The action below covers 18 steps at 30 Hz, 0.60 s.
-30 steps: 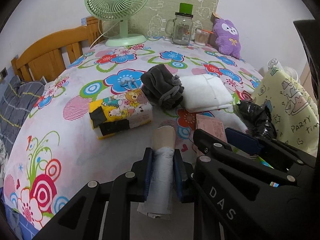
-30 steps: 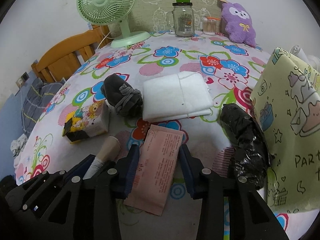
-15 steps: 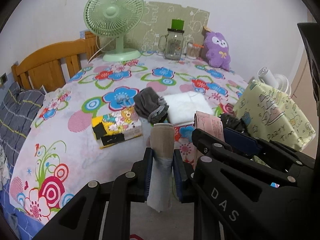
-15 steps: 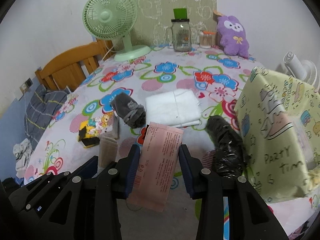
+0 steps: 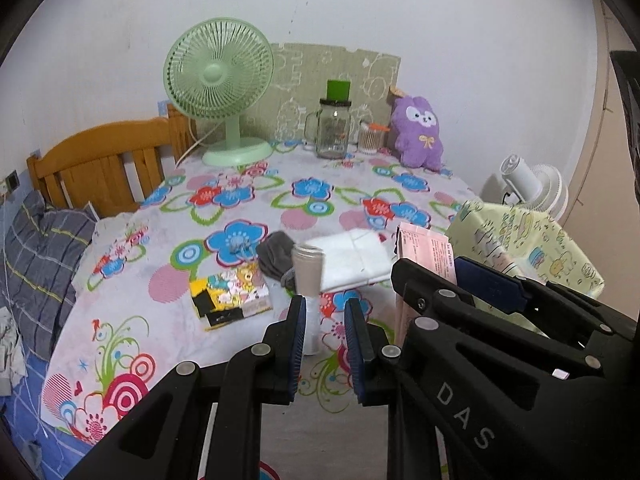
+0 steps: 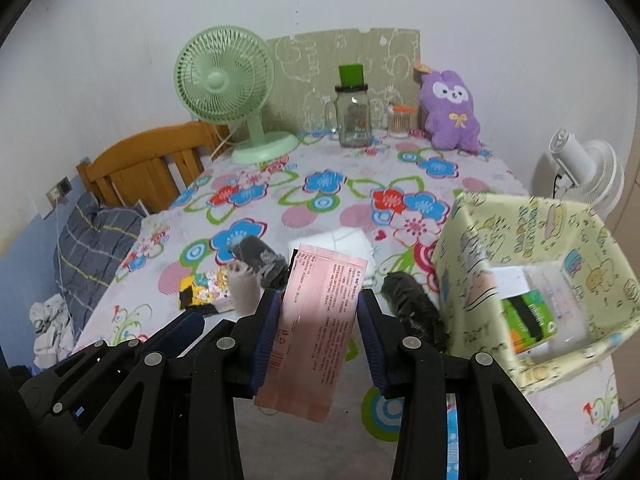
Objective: Organize soft objects
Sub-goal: 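Lift the white roll with the left tool while the right tool carries the pink packet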
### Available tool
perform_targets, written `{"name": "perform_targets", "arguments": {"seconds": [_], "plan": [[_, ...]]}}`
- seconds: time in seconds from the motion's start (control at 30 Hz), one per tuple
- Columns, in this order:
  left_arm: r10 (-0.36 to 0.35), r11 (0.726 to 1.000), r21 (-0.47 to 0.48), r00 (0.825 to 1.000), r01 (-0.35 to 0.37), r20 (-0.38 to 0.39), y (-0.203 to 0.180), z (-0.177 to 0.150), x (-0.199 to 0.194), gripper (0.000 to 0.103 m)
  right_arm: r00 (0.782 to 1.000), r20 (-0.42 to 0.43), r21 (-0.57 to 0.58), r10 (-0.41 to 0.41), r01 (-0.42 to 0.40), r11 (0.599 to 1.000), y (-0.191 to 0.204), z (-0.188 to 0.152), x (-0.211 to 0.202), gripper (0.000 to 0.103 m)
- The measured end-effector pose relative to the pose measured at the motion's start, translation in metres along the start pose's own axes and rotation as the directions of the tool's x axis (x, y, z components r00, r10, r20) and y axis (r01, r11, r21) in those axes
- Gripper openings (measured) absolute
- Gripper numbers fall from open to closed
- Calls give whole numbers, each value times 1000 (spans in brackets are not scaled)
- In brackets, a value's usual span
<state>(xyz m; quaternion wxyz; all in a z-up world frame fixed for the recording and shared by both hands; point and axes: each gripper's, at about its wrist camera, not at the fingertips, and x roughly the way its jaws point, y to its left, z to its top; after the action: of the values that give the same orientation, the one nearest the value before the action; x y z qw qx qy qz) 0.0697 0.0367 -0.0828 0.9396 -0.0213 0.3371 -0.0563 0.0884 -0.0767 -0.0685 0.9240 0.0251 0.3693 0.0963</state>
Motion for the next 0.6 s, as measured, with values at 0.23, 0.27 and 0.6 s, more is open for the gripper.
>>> {"name": "perform_targets", "arguments": {"seconds": [0.23, 0.27, 0.6], "plan": [[1, 1000, 15, 999, -1, 41, -8, 12, -18, 19, 999, 41, 0, 3, -3, 1000, -3, 11, -21, 43], [-1, 1000, 17, 999, 0, 44, -9, 13, -20, 19, 999, 46, 1, 4, -4, 1000, -4, 13, -24, 43], [-8, 1000, 28, 998, 6, 55, -15, 21, -25, 17, 998, 69, 9, 8, -9, 1000, -9, 20, -37, 43]]}}
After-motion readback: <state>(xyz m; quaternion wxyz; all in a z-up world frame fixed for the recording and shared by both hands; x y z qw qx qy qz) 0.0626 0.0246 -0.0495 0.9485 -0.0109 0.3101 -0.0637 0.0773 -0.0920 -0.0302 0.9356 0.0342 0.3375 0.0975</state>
